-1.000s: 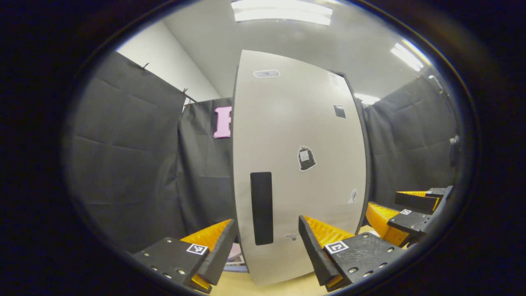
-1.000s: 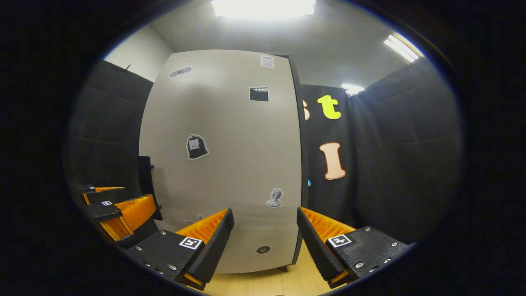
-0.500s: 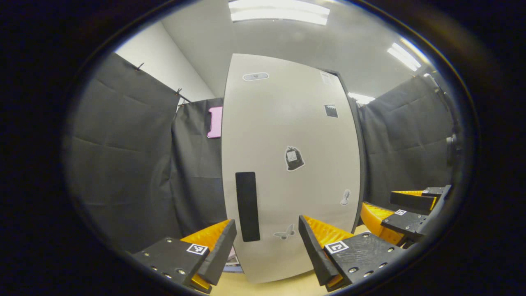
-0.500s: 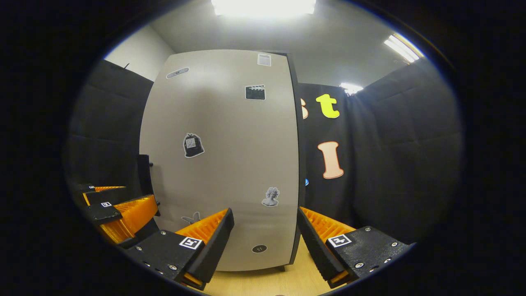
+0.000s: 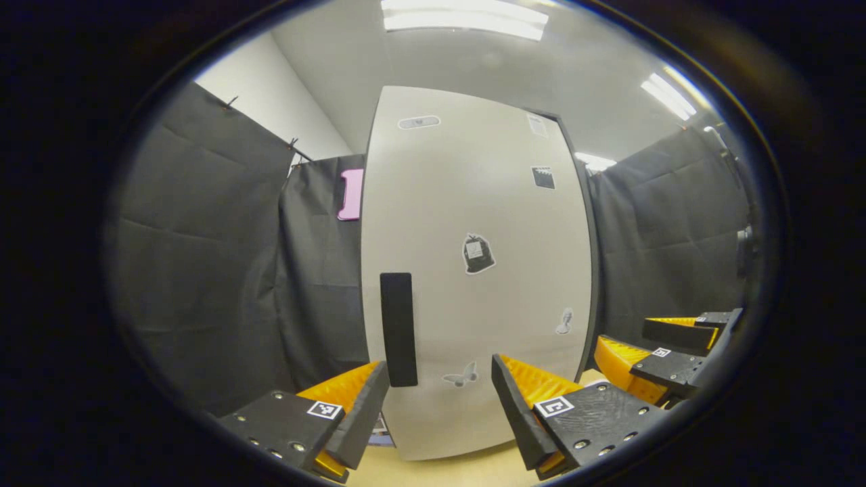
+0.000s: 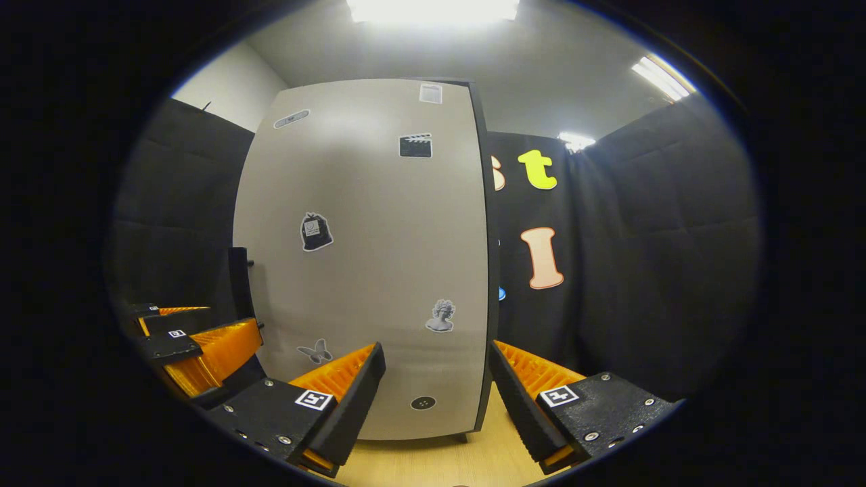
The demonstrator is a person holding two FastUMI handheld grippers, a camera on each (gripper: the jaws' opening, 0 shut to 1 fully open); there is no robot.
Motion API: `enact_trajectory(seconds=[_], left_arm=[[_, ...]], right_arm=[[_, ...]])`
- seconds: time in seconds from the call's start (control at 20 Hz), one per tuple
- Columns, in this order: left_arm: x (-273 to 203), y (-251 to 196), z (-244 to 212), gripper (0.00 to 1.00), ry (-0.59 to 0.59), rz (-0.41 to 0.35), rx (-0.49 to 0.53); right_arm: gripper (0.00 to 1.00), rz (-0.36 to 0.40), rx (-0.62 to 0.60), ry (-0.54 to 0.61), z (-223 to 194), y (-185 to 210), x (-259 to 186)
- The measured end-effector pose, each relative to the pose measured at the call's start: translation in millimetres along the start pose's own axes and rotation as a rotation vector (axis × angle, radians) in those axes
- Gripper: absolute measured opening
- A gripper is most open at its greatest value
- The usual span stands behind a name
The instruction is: Open the cabinet door with the right hand, grasp the bottle in the cabinet with the left hand and place it on the coaster, then close the cabinet door with the right hand.
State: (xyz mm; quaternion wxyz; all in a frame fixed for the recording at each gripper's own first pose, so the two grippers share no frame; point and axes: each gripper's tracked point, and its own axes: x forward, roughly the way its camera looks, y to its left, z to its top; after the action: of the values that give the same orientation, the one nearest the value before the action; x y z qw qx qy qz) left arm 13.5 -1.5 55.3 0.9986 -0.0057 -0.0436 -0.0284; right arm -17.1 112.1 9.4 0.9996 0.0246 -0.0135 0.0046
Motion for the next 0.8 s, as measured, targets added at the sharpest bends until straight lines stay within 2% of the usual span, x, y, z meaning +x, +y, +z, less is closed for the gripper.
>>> enact_trajectory(seconds=[0.05,0.1,0.25,0.3,0.35,0.5,0.55,0.8], left_arm=[[-0.2,-0.9,-0.9,0.82,0.003,-0.001,-0.004],[-0.8,-1.9,-1.2,0.87,0.005,-0.001,-0.009],[0.1,-2.9,-1.6,0.87,0.009,-0.003,-0.014],[0.2,-2.6,-1.9,0.84,0.012,-0.003,-0.013],[-0.2,-3.9,-1.6,0.87,0.013,-0.003,-0.013],[0.1,-4.5,-1.9,0.87,0.015,-0.005,-0.02],[-0.2,-4.2,-2.8,0.81,0.017,-0.005,-0.018],[-0.5,-4.0,-2.4,0.81,0.014,0.002,-0.017]], right_arm=[[0.95,-0.001,-0.002,0.001,-0.7,-1.0,-1.3],[0.95,0.0,-0.002,0.0,-0.3,-1.0,-2.2],[0.95,0.003,-0.009,-0.002,-1.0,-0.6,-6.6],[0.95,0.002,-0.013,-0.002,-0.9,-1.4,-7.6],[0.95,0.002,-0.014,-0.002,-1.2,-1.8,-8.8],[0.95,-0.002,-0.012,-0.001,-0.8,-4.5,-11.8],[0.95,-0.003,-0.009,0.0,-0.9,-5.0,-12.7],[0.95,0.001,-0.007,-0.003,1.4,-4.6,-14.9]])
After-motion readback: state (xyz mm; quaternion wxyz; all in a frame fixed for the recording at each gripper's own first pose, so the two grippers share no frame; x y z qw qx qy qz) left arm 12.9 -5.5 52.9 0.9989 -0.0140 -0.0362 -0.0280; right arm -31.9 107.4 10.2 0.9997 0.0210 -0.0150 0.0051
